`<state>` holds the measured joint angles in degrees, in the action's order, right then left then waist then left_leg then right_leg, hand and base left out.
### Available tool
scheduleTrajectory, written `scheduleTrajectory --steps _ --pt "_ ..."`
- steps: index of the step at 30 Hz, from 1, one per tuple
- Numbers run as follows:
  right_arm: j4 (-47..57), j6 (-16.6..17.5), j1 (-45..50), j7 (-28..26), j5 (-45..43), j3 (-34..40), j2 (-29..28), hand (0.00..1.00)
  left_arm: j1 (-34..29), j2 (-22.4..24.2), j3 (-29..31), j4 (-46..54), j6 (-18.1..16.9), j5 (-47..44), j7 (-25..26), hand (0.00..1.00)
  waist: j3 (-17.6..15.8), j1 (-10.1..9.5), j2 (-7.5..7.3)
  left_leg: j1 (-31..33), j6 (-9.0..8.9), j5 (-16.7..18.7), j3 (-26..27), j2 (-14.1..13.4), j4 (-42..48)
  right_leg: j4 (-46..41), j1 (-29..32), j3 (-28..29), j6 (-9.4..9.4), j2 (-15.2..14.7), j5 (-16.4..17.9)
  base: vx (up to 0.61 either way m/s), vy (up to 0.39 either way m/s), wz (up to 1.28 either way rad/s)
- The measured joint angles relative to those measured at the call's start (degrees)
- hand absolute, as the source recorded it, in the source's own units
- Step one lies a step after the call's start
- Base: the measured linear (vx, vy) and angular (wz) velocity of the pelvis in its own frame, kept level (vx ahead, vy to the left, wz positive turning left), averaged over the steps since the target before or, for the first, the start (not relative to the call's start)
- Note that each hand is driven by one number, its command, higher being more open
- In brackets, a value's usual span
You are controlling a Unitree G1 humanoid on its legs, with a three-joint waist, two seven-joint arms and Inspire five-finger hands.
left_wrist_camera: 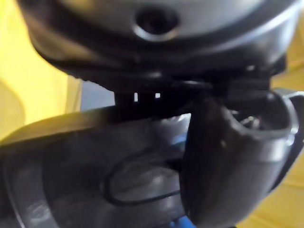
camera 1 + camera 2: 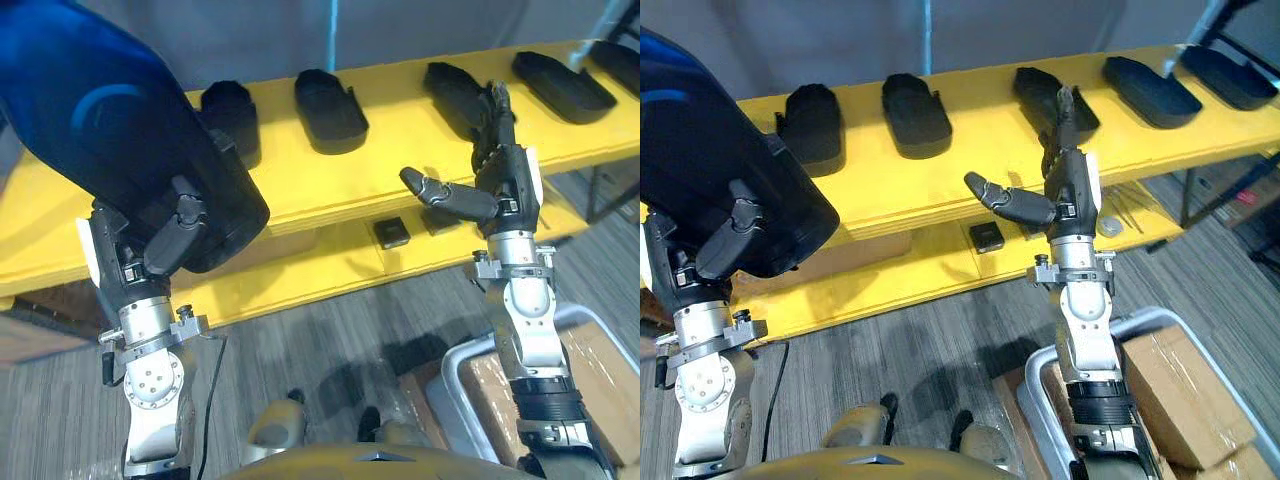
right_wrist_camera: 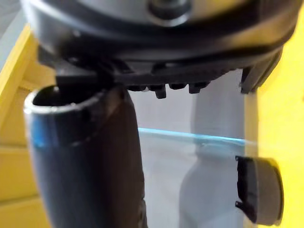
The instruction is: Walk over and take three plastic housings, then place them on the shelf
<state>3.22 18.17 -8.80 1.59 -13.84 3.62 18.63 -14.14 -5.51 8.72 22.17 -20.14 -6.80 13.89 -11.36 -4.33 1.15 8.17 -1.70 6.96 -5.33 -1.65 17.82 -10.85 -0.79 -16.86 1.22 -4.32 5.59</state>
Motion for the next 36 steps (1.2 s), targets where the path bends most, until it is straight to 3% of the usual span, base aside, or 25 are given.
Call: scheduleTrajectory --steps 2,5,9,12,17,20,22,23,25,26,27,28,29,30,31,33,34,35,36 --pt "0.07 0.01 1.99 0.50 -0.01 1.51 -0.62 1.00 0.08 0.09 -0.41 -0.75 -0.20 -0.52 -0.96 0.00 -0.01 -0.04 -0.02 0.37 1.00 -1.43 3.89 -0.01 -0.69 0.00 -0.50 -1.67 -0.18 -0.70 0.14 0.01 0.023 0.84" --pt "0.14 0.68 5.59 1.24 -0.05 3.98 -4.38 1.00 -0.99 0.59 -1.13 -1.48 -0.67 -2.10 -1.36 0.00 -0.02 -0.18 -0.25 -0.80 1.15 -4.15 3.01 1.59 -4.85 0.03 -0.76 -1.71 -0.30 -1.95 0.26 -0.01 0.080 0.45" --pt "0.75 3.21 9.42 0.39 -1.10 4.17 -8.68 1.00 -4.12 1.12 -1.60 -1.49 -0.79 -1.81 -1.17 0.00 -0.03 0.69 -0.36 -2.52 1.11 -4.50 3.57 3.08 -7.59 0.25 -2.07 -1.41 0.53 -3.23 1.18 -0.08 0.068 0.08" --pt "2.15 4.43 11.11 -0.02 -1.05 3.70 -10.60 1.00 -4.59 1.18 -2.23 -1.44 -0.77 -1.78 -1.09 0.00 -0.02 1.64 -0.31 -2.97 1.62 -5.33 5.45 2.84 -9.16 0.21 -2.05 -1.53 0.84 -3.52 1.32 -0.08 0.035 0.13" --pt "2.17 5.83 12.53 -0.39 -1.17 1.92 -10.70 1.00 -5.43 1.32 -2.28 -1.35 -0.75 -1.78 -1.11 0.00 -0.09 1.58 -0.07 -3.54 1.72 -6.23 6.00 3.02 -10.48 -0.14 -1.88 -0.91 0.93 -3.67 1.28 -0.02 0.011 0.01" --pt "2.14 6.40 12.50 -0.05 -1.14 2.07 -10.60 1.00 -6.09 2.32 -2.38 -1.36 -0.75 -1.78 -0.72 0.00 -0.14 2.34 0.06 -3.01 1.53 -5.93 11.28 1.52 -11.27 -0.39 -1.75 -2.80 2.11 -5.22 0.67 0.03 0.056 0.36" --pt "2.12 6.71 12.37 0.13 -1.19 2.84 -10.59 1.00 -5.45 2.54 -2.87 -1.42 -0.75 -1.81 -0.80 0.00 -0.76 3.43 -0.49 -0.45 0.23 -4.57 14.65 0.57 -6.39 -2.56 -1.72 -4.44 2.91 -8.09 1.84 0.02 0.134 0.60" --pt "2.10 6.77 12.15 0.05 -2.54 3.52 -10.60 1.00 -4.79 2.43 -3.26 -1.46 -0.75 -1.85 -1.16 0.00 -1.88 3.48 -1.82 1.93 0.76 -3.49 14.91 -0.30 0.08 -5.25 -1.84 -4.90 3.87 -11.18 3.33 0.00 0.161 0.43" --pt "2.00 8.44 10.92 0.08 -2.95 3.55 -10.38 1.00 -4.50 2.45 -3.37 -1.59 -0.79 -2.33 -2.04 0.00 -3.03 3.61 -2.45 3.56 -0.36 -3.26 14.14 -5.37 4.46 -9.26 -2.74 -4.21 6.23 -16.50 5.49 0.01 0.230 0.12" --pt "1.89 9.20 10.24 -0.11 -3.59 3.28 -10.43 1.00 -4.44 2.46 -3.37 -1.71 -0.80 -2.34 -2.13 0.00 -3.24 3.60 -2.52 3.37 -0.43 -3.32 13.55 -6.62 4.25 -10.53 -2.68 -3.49 7.29 -17.86 6.11 0.04 0.336 -0.17" --pt "1.73 10.35 9.19 -0.82 -5.94 2.67 -10.45 1.00 -4.20 2.47 -3.39 -2.02 -0.80 -2.22 -2.36 0.00 -3.14 3.65 -1.71 2.79 -1.01 -4.07 12.28 -7.78 3.88 -12.22 -2.58 -2.20 8.94 -19.56 6.96 0.06 0.424 -0.37" --pt "1.14 11.98 7.20 -1.96 -8.78 1.73 -10.33 1.00 -4.07 2.54 -3.38 -2.24 -0.81 -2.01 -2.66 0.00 -3.17 3.67 0.17 0.78 -0.71 -8.04 10.28 -9.12 3.88 -14.48 -2.41 0.61 11.74 -21.10 8.29 0.07 0.593 -0.60" --pt "-0.25 13.38 5.40 -2.84 -9.67 0.73 -10.16 1.00 -3.89 2.73 -3.36 -3.10 -0.84 -1.80 -2.97 0.00 -2.79 3.86 1.95 -1.46 -6.17 -3.37 9.48 -7.92 5.21 -15.76 -2.19 3.22 13.24 -23.28 9.13 0.06 0.569 -0.55" --pt "-1.17 13.89 4.88 -3.09 -9.67 0.01 -10.70 1.00 -3.60 2.61 -3.27 -3.66 -0.84 -1.80 -3.16 0.00 -2.61 4.24 2.22 -1.53 -8.16 -0.23 10.30 -7.10 6.20 -15.30 -2.56 4.03 13.24 -24.37 9.13 0.06 0.626 -0.38" --pt "-2.83 14.29 4.56 -3.48 -9.62 -1.37 -12.09 1.00 -2.91 2.07 -2.83 -4.40 -0.81 -1.81 -3.60 0.00 -2.90 4.42 1.48 -1.13 -6.53 1.89 11.51 -5.36 9.15 -12.96 -3.80 6.19 13.08 -25.73 9.00 0.05 0.488 -0.04" --pt "-4.40 14.27 5.33 -3.50 -9.46 -4.21 -13.52 1.00 -2.48 1.12 -2.30 -4.33 -0.61 -1.62 -3.99 0.00 -2.18 4.77 1.25 0.80 -5.13 4.38 11.70 -3.72 11.79 -7.40 -5.77 7.81 11.42 -25.60 7.09 0.04 0.468 0.09" --pt "-5.41 14.20 5.76 -3.50 -8.96 -6.98 -14.53 1.00 -0.71 -0.68 -1.71 -4.35 -0.28 -1.89 -4.75 0.00 -2.07 4.26 0.48 3.19 -4.52 6.13 11.88 -2.95 14.01 -2.84 -6.71 6.93 10.27 -25.60 1.21 0.03 0.479 0.09" --pt "-6.41 13.99 5.88 -3.25 -8.28 -9.21 -14.92 1.00 0.37 -1.17 -1.09 -4.69 0.77 -2.23 -5.97 0.00 -2.09 3.42 0.52 3.47 -3.34 6.45 12.22 -2.86 14.31 -1.58 -6.73 4.56 11.54 -25.47 -4.96 0.03 0.381 0.02" --pt "-7.05 13.96 5.90 -2.84 -7.00 -10.01 -15.19 1.00 0.51 -1.20 -0.89 -4.73 1.27 -2.15 -6.43 0.00 -2.04 3.00 0.45 2.98 -2.89 6.50 12.87 -2.95 13.78 -1.06 -6.71 3.19 10.98 -25.43 -7.51 0.07 0.402 -0.31"
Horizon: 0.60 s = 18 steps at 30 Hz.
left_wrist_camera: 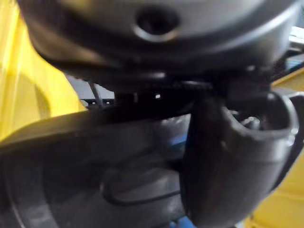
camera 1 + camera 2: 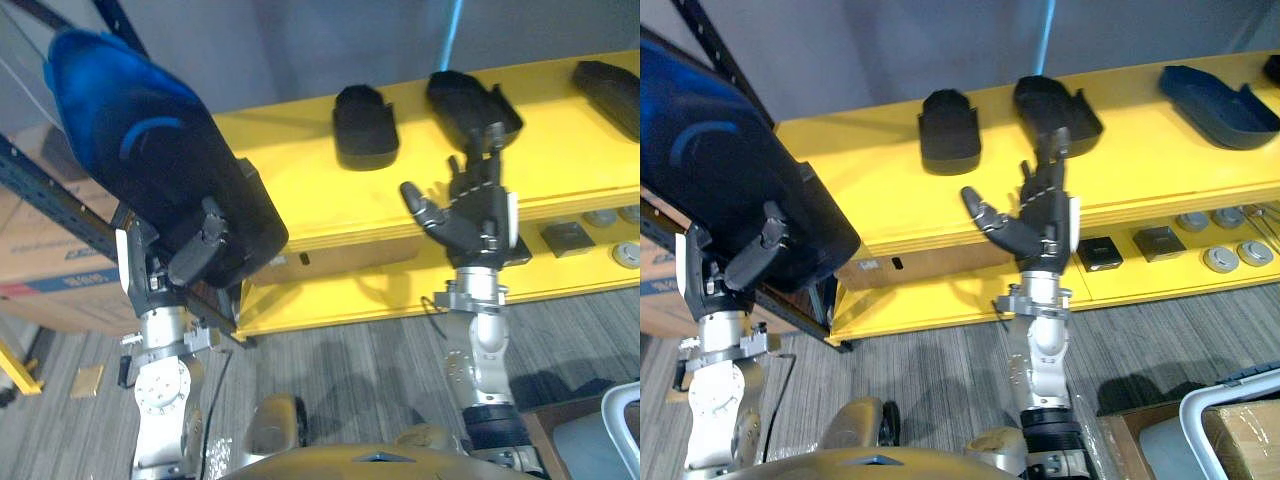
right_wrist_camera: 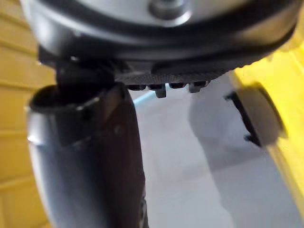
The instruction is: Walk over and take three plastic housings, then place them on the shelf
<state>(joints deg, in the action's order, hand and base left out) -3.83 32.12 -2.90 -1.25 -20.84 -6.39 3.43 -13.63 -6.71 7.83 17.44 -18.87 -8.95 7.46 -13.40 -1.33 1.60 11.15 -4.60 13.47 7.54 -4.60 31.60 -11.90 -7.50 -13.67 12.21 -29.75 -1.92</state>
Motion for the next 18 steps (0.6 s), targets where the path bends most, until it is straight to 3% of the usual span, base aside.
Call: scheduleTrajectory --steps 1,2,4,5,6,7,8,9,10,18 --pt "-0.90 -0.01 0.02 0.74 2.64 -1.57 -0.69 1.00 -0.18 0.02 0.01 -0.02 0.53 0.09 -0.81 0.00 0.33 -1.12 -0.42 -2.30 1.54 -0.70 2.12 -0.14 -3.19 2.07 0.19 -3.72 -3.79 0.03 -5.05 0.08 0.264 -0.38" --pt "-0.89 0.00 0.01 0.74 2.70 -2.07 -0.98 1.00 -0.13 -0.04 0.03 -0.04 0.54 0.07 -1.09 0.00 0.36 -1.31 -0.48 -3.08 2.24 -1.28 2.52 -0.43 -4.70 1.00 0.68 -4.30 -4.14 0.72 -4.28 0.12 0.222 -0.30" --pt "-0.53 0.01 0.36 0.45 3.72 -3.02 -1.07 1.00 0.28 -0.26 -0.16 -0.07 0.60 -0.82 -2.28 0.00 0.48 0.27 -0.26 -5.69 3.62 -4.08 1.83 -0.48 -10.84 -3.31 1.91 -3.14 -3.01 8.54 4.29 0.12 0.078 0.14" --pt "0.06 0.01 0.82 0.51 4.55 -2.96 -1.04 1.00 0.46 -0.37 -0.29 -0.07 0.60 -1.49 -2.65 0.00 0.67 0.60 -0.25 -6.00 3.66 -4.79 1.60 -0.46 -12.30 -3.63 2.51 -3.03 -3.17 10.46 6.08 0.10 0.080 0.26" --pt "2.06 0.00 1.97 0.38 4.95 -2.72 -0.91 1.00 1.18 -0.59 -0.75 -0.06 0.60 -2.40 -2.63 0.00 0.98 1.07 -0.37 -6.21 3.75 -6.22 1.43 -0.31 -14.72 -2.50 3.67 -3.38 -4.22 14.51 8.40 0.06 0.063 0.17" --pt "3.13 -0.01 2.29 0.14 4.93 -2.55 -0.75 1.00 1.61 -0.55 -0.84 -0.07 0.62 -2.49 -2.45 0.00 1.01 1.29 -0.43 -6.26 3.74 -6.90 1.41 -0.12 -15.76 -0.57 4.03 -3.32 -4.80 16.22 8.93 0.06 0.058 0.16" --pt "4.76 -0.06 2.32 -0.70 4.88 -1.81 0.00 1.00 2.45 -0.36 -1.34 -0.18 0.83 -2.43 -1.37 0.00 1.20 1.67 -0.32 -5.72 3.64 -7.50 1.33 0.34 -16.50 3.44 3.63 -3.32 -6.52 18.69 8.20 0.05 0.035 0.10" --pt "5.95 -0.16 2.28 -1.64 4.73 -0.62 1.46 1.00 2.68 -0.06 -2.43 -0.16 1.29 -2.09 -0.26 0.00 1.71 1.67 0.55 -5.30 3.38 -7.89 1.07 0.21 -17.27 6.05 3.19 -2.08 -5.54 19.55 5.26 0.06 0.038 0.07" --pt "7.02 -0.37 2.25 -2.67 4.45 0.45 2.14 1.00 2.72 -0.08 -2.95 -0.16 1.40 -1.53 0.35 0.00 1.83 1.65 0.70 -5.47 3.12 -8.17 0.98 0.16 -18.04 7.29 2.76 -2.05 -5.51 19.85 4.49 0.07 0.009 0.08" --pt "16.01 -1.80 0.30 -6.20 2.47 3.44 5.91 1.00 2.05 0.09 -4.13 0.21 2.03 0.48 -0.27 0.00 2.48 1.29 0.23 -9.20 2.13 -11.82 -1.52 0.37 -24.41 7.54 0.16 -3.25 -6.15 20.79 3.99 0.00 -0.031 0.18"
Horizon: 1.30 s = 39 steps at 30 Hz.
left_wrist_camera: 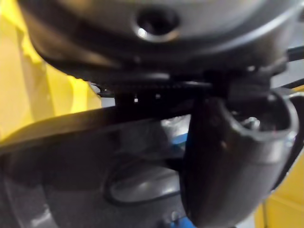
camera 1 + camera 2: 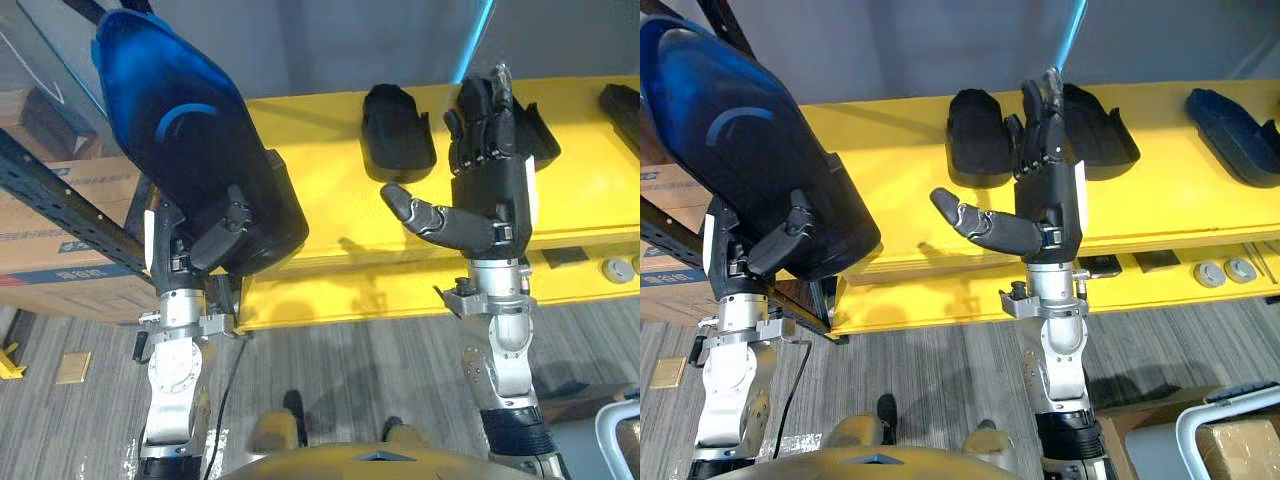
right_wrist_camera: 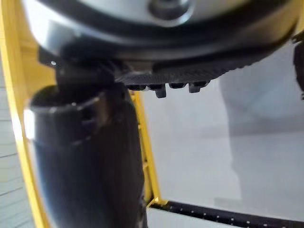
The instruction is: Walk over and take three plastic housings, then place them on the shelf
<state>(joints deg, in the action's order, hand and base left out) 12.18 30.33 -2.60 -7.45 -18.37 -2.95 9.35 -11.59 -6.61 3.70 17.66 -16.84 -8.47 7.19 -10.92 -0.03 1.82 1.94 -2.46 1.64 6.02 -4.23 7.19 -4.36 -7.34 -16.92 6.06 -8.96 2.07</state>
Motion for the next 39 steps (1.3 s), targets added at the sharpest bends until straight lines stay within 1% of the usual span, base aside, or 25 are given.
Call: scheduleTrajectory --steps 3,4,5,6,7,8,9,10,11,13,14,15,16,18,19,22,23,25,29,31,33,34,36,37,39 --pt "0.00 -1.39 -0.19 -0.71 -0.01 0.02 -0.02 1.00 -0.18 -0.02 1.17 1.87 1.17 0.05 -1.09 0.00 0.35 -0.24 -0.44 -0.59 0.05 -1.03 0.21 0.19 -1.44 -0.04 0.05 0.73 -0.49 -0.06 0.30 -0.06 -0.004 -0.01" --pt "0.00 -1.85 -0.15 -0.94 -0.11 0.06 -0.01 1.00 -0.17 -0.11 1.92 2.21 2.09 0.17 -1.41 0.00 0.35 -0.15 -0.46 -0.47 0.13 -0.82 0.49 0.46 -1.05 -0.06 0.10 1.80 -1.50 -0.18 1.00 -0.09 0.012 -0.06" --pt "0.00 -2.11 -0.15 -1.18 -0.27 0.12 -0.01 1.00 -0.18 -0.19 2.29 2.21 2.66 0.22 -1.42 0.00 0.34 -0.01 -0.43 -0.13 0.10 -0.33 0.55 0.39 -0.10 -0.13 0.08 1.95 -1.88 -0.23 1.42 -0.10 0.005 -0.09" --pt "-0.01 -2.50 0.06 -1.99 -1.00 0.25 0.04 1.00 -0.12 -0.40 3.16 1.70 3.60 0.79 -1.52 0.00 0.26 0.29 -0.15 1.63 0.15 1.34 0.52 -0.14 4.06 -0.62 0.07 2.56 -1.68 -0.12 2.45 -0.09 -0.003 -0.10" --pt "-0.01 -2.60 0.48 -2.83 -2.03 0.61 0.40 1.00 0.46 -0.78 3.97 -0.08 3.94 1.77 -1.96 0.00 0.10 0.38 0.62 3.30 0.06 3.00 0.24 -0.66 8.42 -1.05 -0.04 3.02 -1.53 0.42 2.70 -0.11 0.010 -0.06" --pt "-0.01 -2.67 0.67 -3.24 -2.65 0.92 0.73 1.00 1.02 -1.12 4.28 -1.06 4.58 2.14 -2.23 0.00 0.09 0.43 0.96 3.89 0.07 3.17 -0.03 -0.92 9.56 -1.36 0.00 3.01 -1.57 0.63 2.73 -0.12 0.026 0.02" --pt "-0.02 -2.95 0.82 -3.84 -2.75 1.92 1.47 1.00 2.76 -2.22 4.49 -3.78 5.71 2.07 -2.72 0.00 0.07 0.64 1.29 3.64 0.03 2.74 -0.25 -0.96 8.88 -2.30 0.50 3.16 -1.65 0.62 2.79 -0.16 0.019 0.03" --pt "-0.02 -3.26 0.67 -4.85 -2.70 2.56 1.89 1.00 4.66 -3.62 4.74 -6.43 6.81 1.83 -3.19 0.00 0.09 0.58 1.14 2.69 0.05 1.02 0.02 -0.44 6.18 -3.40 1.47 3.99 -1.73 0.19 3.37 -0.14 0.003 -0.02" --pt "-0.02 -3.28 0.51 -5.37 -2.69 2.72 2.10 1.00 5.54 -4.17 4.96 -7.68 7.42 1.83 -3.47 0.00 0.06 0.55 1.07 2.05 0.07 0.21 0.31 -0.33 4.61 -3.96 2.02 4.78 -1.86 -0.02 3.80 -0.15 -0.016 -0.15" --pt "-0.02 -3.66 0.20 -7.45 -2.62 2.14 2.33 1.00 7.36 -5.87 5.38 -10.08 9.86 1.57 -4.03 0.00 0.02 0.61 1.24 0.36 -0.10 -1.72 1.67 -0.13 1.17 -4.68 3.09 6.04 -2.07 -0.24 3.99 -0.14 -0.011 -0.30" --pt "-0.02 -3.98 0.12 -9.07 -2.80 1.16 2.49 1.00 8.06 -7.45 5.38 -11.02 11.62 1.12 -4.47 0.00 0.03 0.90 1.24 -0.87 -0.43 -2.53 2.59 -0.05 -0.73 -4.58 3.28 7.00 -1.99 -0.02 3.98 -0.13 0.002 -0.36" --pt "-0.01 -4.02 0.09 -10.04 -3.26 0.60 2.85 1.00 8.72 -8.34 5.32 -11.68 12.45 1.07 -5.29 0.00 0.04 1.18 1.22 -1.51 -0.16 -2.87 2.94 -0.07 -1.71 -4.56 3.28 7.42 -1.84 0.09 4.05 -0.13 -0.004 -0.30" --pt "0.00 -4.23 -0.13 -11.27 -4.64 -0.32 3.73 1.00 9.93 -9.37 5.15 -12.86 13.36 0.65 -6.43 0.00 0.06 1.77 1.25 -2.14 -0.34 -3.53 3.09 -0.01 -3.02 -4.51 3.29 7.61 -1.76 0.14 4.02 -0.07 -0.009 -0.12" --pt "0.23 -4.69 -0.41 -12.23 -5.01 -1.19 4.90 1.00 11.96 -10.52 4.52 -14.53 14.36 -0.25 -7.62 0.00 0.26 2.14 1.48 -2.52 -0.30 -4.61 3.27 0.09 -4.77 -4.48 3.92 7.88 -1.68 0.19 3.92 -0.08 -0.004 -0.06" --pt "0.81 -5.36 -0.86 -12.17 -5.01 -2.18 5.99 1.00 14.81 -11.65 3.28 -16.93 14.53 -0.53 -8.25 0.00 0.40 2.18 1.71 -2.28 -0.41 -5.48 3.32 0.14 -6.21 -4.47 4.92 7.98 -1.69 0.24 3.70 -0.06 0.003 -0.06" --pt "1.11 -7.07 -2.24 -12.17 -5.08 -4.26 6.52 1.00 18.49 -13.09 1.70 -21.08 14.57 -3.19 -8.75 0.00 0.52 2.69 1.94 -2.16 -0.46 -7.15 3.40 0.17 -8.39 -4.49 6.39 8.09 -1.61 0.25 3.07 -0.01 0.000 -0.01" --pt "1.07 -7.91 -2.95 -12.20 -5.08 -5.44 6.54 1.00 19.69 -13.34 1.45 -22.75 14.64 -4.95 -8.94 0.00 0.51 3.23 1.96 -1.99 -0.65 -7.81 3.35 0.51 -8.97 -4.51 6.84 8.06 -1.74 0.20 2.61 0.00 0.000 0.00" --pt "1.03 -8.70 -3.49 -12.23 -5.09 -7.05 6.55 1.00 22.98 -13.68 1.35 -26.92 14.69 -8.25 -9.27 0.00 0.43 3.49 2.20 -1.48 -0.18 -8.69 3.39 0.70 -9.51 -4.77 7.60 8.17 -1.16 0.11 2.22 0.06 0.015 0.04" --pt "-0.55 -9.34 -4.58 -12.66 -5.13 -8.85 6.69 1.00 27.32 -14.83 1.36 -32.31 14.71 -12.32 -9.17 0.00 -0.02 3.73 3.03 -1.43 -0.07 -8.82 3.41 1.01 -9.57 -6.55 8.74 8.52 -1.22 -0.26 2.31 0.05 0.004 0.00" --pt "-1.49 -10.75 -5.94 -13.10 -5.13 -9.81 6.72 1.00 30.06 -15.76 1.34 -33.88 14.73 -14.45 -8.82 0.00 -0.45 3.93 4.01 -1.41 -0.03 -8.88 3.32 1.46 -9.67 -8.15 9.58 8.74 -1.07 -0.79 3.14 0.00 0.000 0.00" --pt "-1.55 -11.27 -6.32 -13.22 -5.13 -11.54 6.94 1.00 31.69 -16.88 1.34 -34.80 14.75 -16.66 -8.67 0.00 -0.79 4.50 4.66 -1.41 0.09 -9.00 3.30 1.82 -9.77 -9.97 10.45 8.98 -1.13 -1.36 4.18 -0.01 0.008 0.03" --pt "-1.55 -11.86 -6.35 -13.32 -5.14 -12.82 6.97 1.00 32.96 -17.55 1.34 -35.65 15.08 -17.49 -8.46 0.00 -0.84 4.94 4.75 -1.40 0.10 -9.23 3.25 1.86 -10.00 -11.05 11.08 9.04 -0.94 -1.74 5.00 -0.03 -0.005 0.03" --pt "-1.55 -12.79 -6.36 -13.41 -5.12 -14.56 6.98 1.00 34.92 -18.40 1.33 -36.69 16.29 -19.96 -8.45 0.00 -0.86 5.14 4.76 -1.29 -0.02 -9.69 3.35 2.15 -10.62 -13.06 12.50 9.44 -0.98 -2.07 6.04 -0.04 -0.019 0.00" --pt "-1.54 -12.97 -6.36 -13.45 -5.12 -14.89 6.97 1.00 35.23 -18.45 1.33 -36.94 16.48 -20.60 -8.46 0.00 -0.89 5.19 4.78 -1.24 -0.05 -9.72 3.41 2.21 -10.64 -13.40 12.76 9.52 -0.93 -2.11 6.23 -0.05 -0.018 -0.04" --pt "-1.23 -14.57 -6.39 -13.62 -5.33 -16.49 6.97 1.00 36.70 -18.50 0.61 -38.52 17.54 -21.89 -8.63 0.00 -1.45 5.60 4.86 -1.09 -0.17 -9.86 3.76 2.60 -10.62 -16.31 14.39 9.87 -0.97 -2.97 7.58 -0.04 -0.020 -0.04"
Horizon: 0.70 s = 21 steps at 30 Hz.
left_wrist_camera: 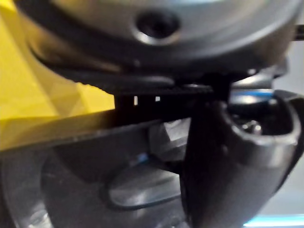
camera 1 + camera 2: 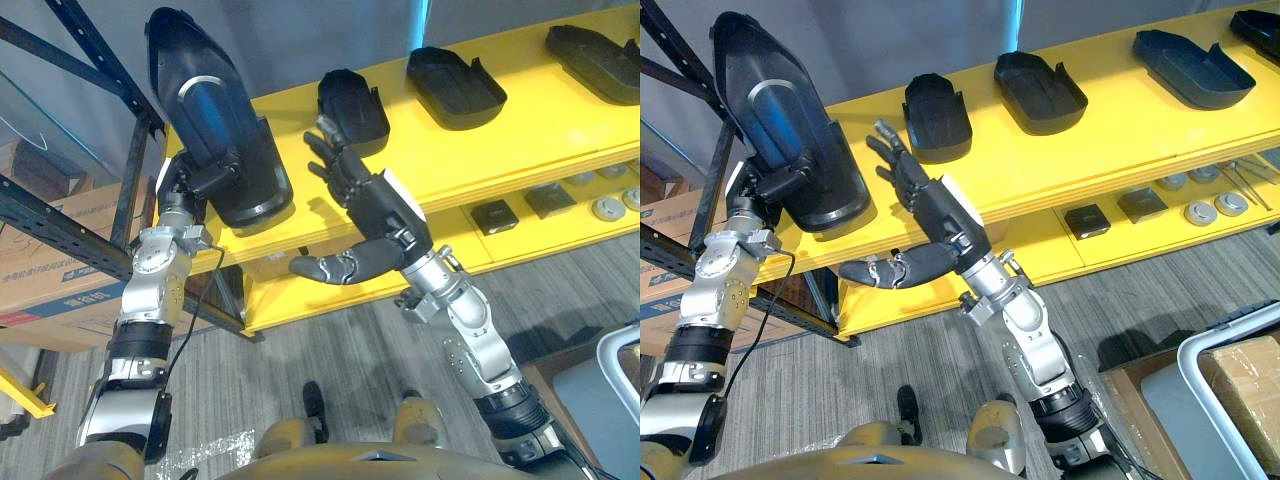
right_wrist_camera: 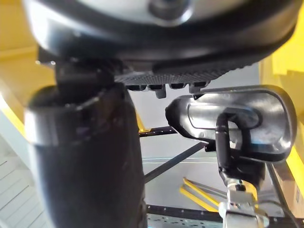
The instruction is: Walk over and take three plastic housings, then place them on the shelf
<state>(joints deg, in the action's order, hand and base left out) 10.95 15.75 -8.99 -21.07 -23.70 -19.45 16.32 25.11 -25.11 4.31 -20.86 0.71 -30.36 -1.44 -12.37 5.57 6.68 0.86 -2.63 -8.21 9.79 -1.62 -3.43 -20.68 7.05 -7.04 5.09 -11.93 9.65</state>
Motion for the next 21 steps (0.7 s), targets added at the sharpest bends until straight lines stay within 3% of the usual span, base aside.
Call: scheduleTrajectory --steps 4,8,14,21 --pt "1.55 -1.76 -0.88 0.04 -2.45 -1.59 -0.20 1.00 0.76 0.00 -1.17 -0.02 1.31 -0.79 0.13 0.00 -2.07 0.84 0.40 1.72 -0.25 0.05 1.40 0.53 0.12 -3.25 3.58 1.16 0.00 -0.88 0.87 -0.06 -0.018 -0.05" --pt "6.71 -2.96 -1.01 0.99 -2.32 -3.71 -0.34 1.00 6.90 -0.05 -1.61 -0.27 3.35 -0.94 1.67 0.00 -4.12 0.79 0.36 4.90 0.01 -0.87 2.39 0.63 0.06 -5.57 8.07 1.92 -0.06 -1.06 0.84 -0.04 -0.008 0.02" --pt "12.42 -4.38 -1.82 1.98 -2.25 -5.84 -0.44 1.00 10.62 -0.10 -1.43 -0.38 5.59 -0.72 4.26 0.00 -5.81 0.58 0.27 5.27 0.07 -0.95 3.13 0.64 0.21 -6.82 9.10 2.49 -0.11 -1.53 0.91 0.04 -0.021 -0.03" --pt "13.49 -4.85 -3.00 4.02 -2.25 -6.05 -0.44 1.00 15.44 -5.11 -0.29 -2.71 7.50 0.74 6.85 0.00 -7.68 0.36 -0.27 6.90 0.05 -0.72 4.97 0.47 0.56 -7.28 10.74 2.55 -0.13 -1.88 0.96 0.00 -0.005 0.01"
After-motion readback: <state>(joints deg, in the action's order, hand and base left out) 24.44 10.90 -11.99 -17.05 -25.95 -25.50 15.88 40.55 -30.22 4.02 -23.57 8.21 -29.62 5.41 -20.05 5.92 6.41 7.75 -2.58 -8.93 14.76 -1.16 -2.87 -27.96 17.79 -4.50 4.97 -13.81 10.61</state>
